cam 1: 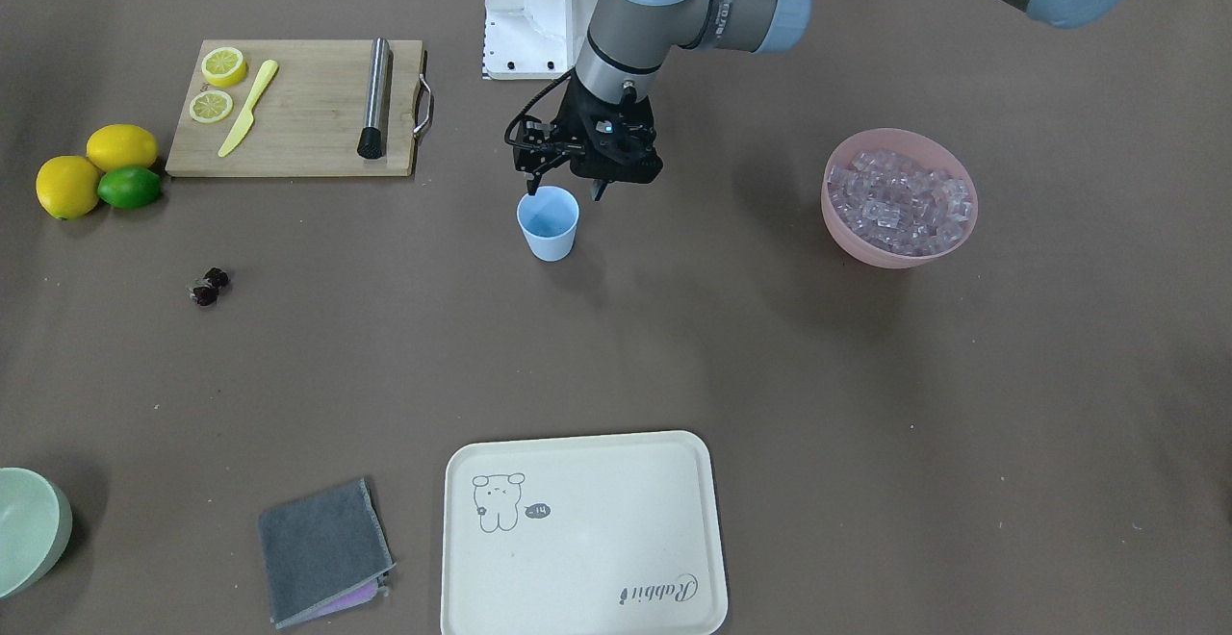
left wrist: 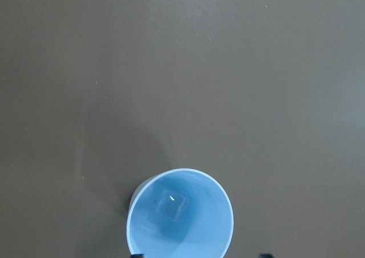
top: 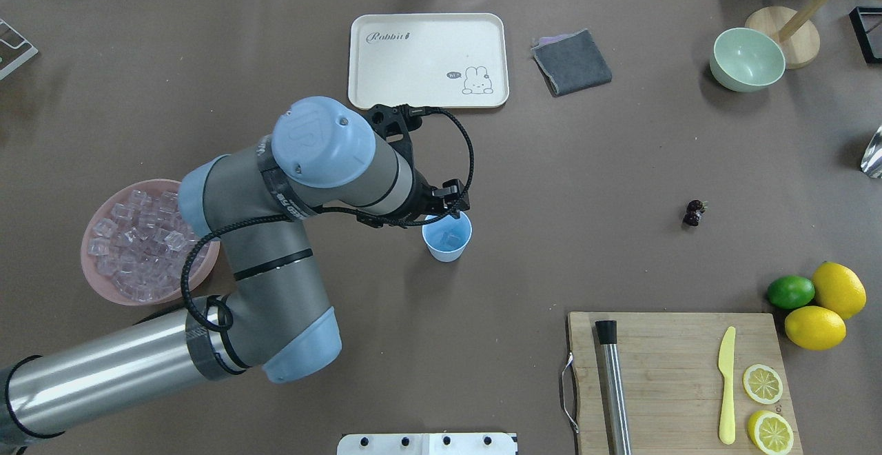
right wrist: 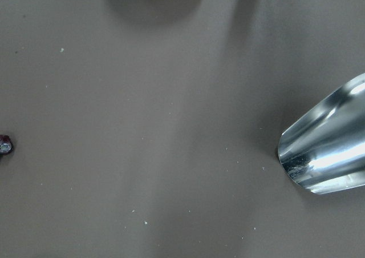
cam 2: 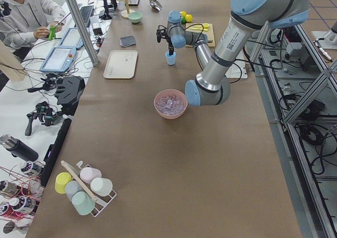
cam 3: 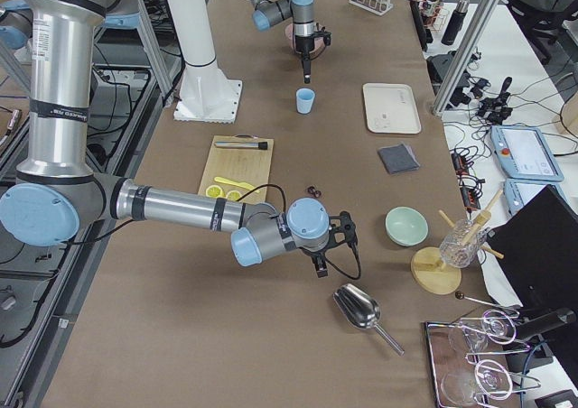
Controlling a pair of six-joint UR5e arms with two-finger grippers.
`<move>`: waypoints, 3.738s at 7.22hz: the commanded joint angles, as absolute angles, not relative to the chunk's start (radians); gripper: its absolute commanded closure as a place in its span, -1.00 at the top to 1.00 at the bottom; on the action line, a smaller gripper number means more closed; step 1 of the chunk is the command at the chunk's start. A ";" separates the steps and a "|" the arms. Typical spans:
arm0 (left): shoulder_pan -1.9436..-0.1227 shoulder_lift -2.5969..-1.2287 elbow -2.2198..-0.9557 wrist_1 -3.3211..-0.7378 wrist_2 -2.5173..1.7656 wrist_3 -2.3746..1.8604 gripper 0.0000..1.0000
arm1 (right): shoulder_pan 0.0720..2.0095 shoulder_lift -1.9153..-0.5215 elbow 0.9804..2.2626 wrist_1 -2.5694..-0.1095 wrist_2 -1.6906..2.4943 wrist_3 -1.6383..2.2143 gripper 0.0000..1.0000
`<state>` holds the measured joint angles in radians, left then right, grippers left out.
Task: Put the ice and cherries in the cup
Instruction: 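Open the left gripper to drop the ice into the cup, then return the left gripper to the ice bowl and lower it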
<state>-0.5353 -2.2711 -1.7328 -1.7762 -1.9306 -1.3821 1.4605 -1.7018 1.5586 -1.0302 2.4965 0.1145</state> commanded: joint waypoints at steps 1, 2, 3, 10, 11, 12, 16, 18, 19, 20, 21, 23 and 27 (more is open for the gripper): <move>-0.668 -2.052 -1.984 -1.636 -2.031 -1.141 0.67 | 1.450 -1.698 1.580 -1.029 2.494 0.156 1.00; -0.696 -1.928 -2.056 -1.620 -2.031 -1.021 0.68 | 1.450 -1.700 1.583 -1.029 2.500 0.156 1.00; -0.702 -1.813 -2.115 -1.626 -2.029 -0.902 0.68 | 1.448 -1.701 1.586 -1.028 2.500 0.158 1.00; -0.703 -1.710 -1.998 -1.684 -1.999 -0.830 0.68 | 1.436 -1.707 1.588 -1.026 2.502 0.179 1.00; -0.701 -1.710 -1.987 -1.699 -1.999 -0.830 0.68 | 1.436 -1.707 1.589 -1.026 2.503 0.181 1.00; -0.701 -1.710 -1.959 -1.703 -1.999 -0.830 0.65 | 1.436 -1.710 1.591 -1.019 2.505 0.181 1.00; -0.703 -1.629 -1.959 -1.769 -2.008 -0.839 0.60 | 1.434 -1.713 1.591 -1.011 2.507 0.181 1.00; -0.701 -1.631 -1.959 -1.769 -2.008 -0.844 0.16 | 1.434 -1.729 1.591 -0.993 2.516 0.179 1.00; -0.701 -1.637 -1.956 -1.769 -2.008 -0.844 0.13 | 1.434 -1.756 1.591 -0.941 2.519 0.183 1.00; -0.701 -1.638 -1.953 -1.772 -2.008 -0.844 0.13 | 1.434 -1.769 1.591 -0.931 2.532 0.181 1.00; -0.700 -1.640 -1.951 -1.773 -2.008 -0.844 0.13 | 1.434 -1.775 1.592 -0.931 2.533 0.181 1.00; -0.698 -1.640 -1.945 -1.789 -2.008 -0.847 -0.01 | 1.434 -1.782 1.601 -0.931 2.533 0.181 1.00; -0.699 -1.641 -1.965 -1.786 -2.014 -0.845 -1.00 | 1.434 -1.790 1.608 -0.931 2.533 0.181 1.00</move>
